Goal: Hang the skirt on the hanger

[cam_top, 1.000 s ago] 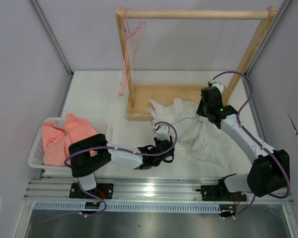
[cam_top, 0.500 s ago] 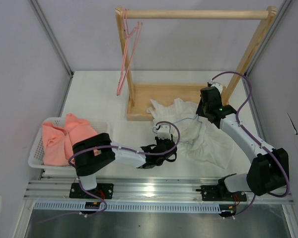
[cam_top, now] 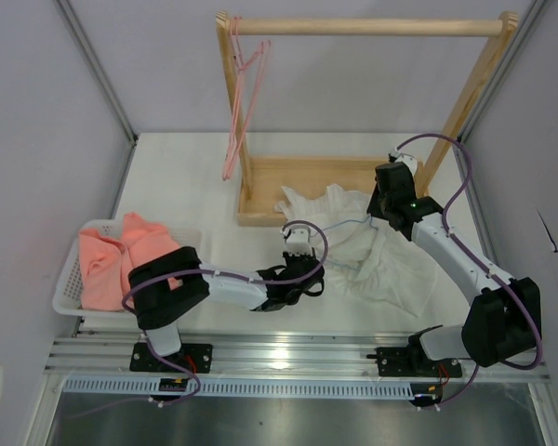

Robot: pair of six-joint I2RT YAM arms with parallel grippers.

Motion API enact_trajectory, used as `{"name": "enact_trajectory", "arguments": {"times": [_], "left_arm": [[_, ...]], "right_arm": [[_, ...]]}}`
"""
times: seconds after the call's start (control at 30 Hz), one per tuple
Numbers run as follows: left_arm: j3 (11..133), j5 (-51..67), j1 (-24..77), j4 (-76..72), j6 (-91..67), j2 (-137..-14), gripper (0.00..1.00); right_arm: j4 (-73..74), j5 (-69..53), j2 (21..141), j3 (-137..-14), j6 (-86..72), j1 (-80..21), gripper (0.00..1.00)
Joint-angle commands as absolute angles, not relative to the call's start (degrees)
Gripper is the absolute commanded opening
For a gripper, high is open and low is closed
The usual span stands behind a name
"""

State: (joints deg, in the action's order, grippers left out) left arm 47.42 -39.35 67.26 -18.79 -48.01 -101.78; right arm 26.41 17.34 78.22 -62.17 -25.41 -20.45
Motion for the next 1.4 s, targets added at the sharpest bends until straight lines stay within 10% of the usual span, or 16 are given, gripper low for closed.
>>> {"name": "enact_trajectory", "arguments": {"times": [0.0,0.47,1.37], "left_arm": [[44.1,-38.6,64.2,-18.6,-48.4,-93.5,0.0],[36.8,-24.6,52.3,-3.9,-45.5,-69.2,0.0],[46.3,-23.0,42.8,12.6,-41.0,-59.7,0.0]], "right_arm": [[22.3,19.2,76.4,-61.8,-24.3,-20.2,0.0],[10.5,30.8,69.7,-54.5,-16.8,-28.9,0.0],[-1.6,49.6,63.4,-41.0,-11.7,-40.5,0.0]]}}
